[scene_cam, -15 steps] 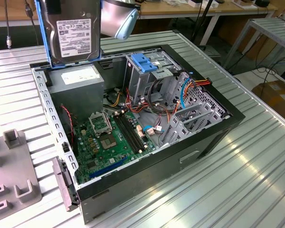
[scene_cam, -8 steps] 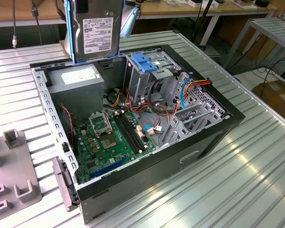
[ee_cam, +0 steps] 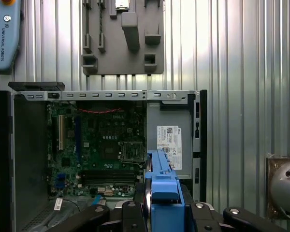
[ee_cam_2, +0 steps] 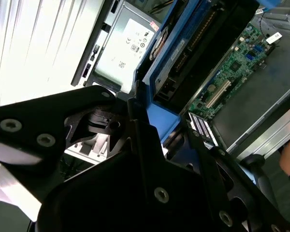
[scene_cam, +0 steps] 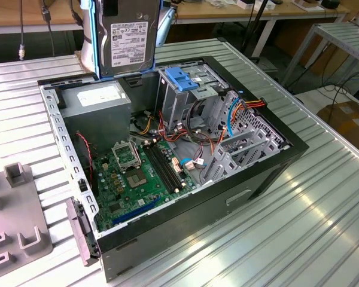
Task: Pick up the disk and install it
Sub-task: 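Insert the disk into the insertion slot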
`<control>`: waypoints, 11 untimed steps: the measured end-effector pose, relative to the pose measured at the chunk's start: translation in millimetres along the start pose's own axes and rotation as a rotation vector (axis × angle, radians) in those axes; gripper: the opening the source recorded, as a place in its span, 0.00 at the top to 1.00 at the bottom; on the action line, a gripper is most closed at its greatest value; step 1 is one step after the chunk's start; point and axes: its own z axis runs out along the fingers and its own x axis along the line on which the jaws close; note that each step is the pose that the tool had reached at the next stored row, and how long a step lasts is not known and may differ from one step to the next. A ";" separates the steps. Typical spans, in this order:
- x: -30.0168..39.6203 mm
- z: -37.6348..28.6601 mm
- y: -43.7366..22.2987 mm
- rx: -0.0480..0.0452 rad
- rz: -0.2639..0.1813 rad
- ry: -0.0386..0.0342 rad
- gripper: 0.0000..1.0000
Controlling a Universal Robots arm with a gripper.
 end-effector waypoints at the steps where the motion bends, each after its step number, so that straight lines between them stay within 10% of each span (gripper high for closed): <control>1: 0.0 0.0 0.0 0.0000 0.000 0.0000 0.63; 11: 6.0 0.1 -0.2 0.0000 0.000 0.0000 0.63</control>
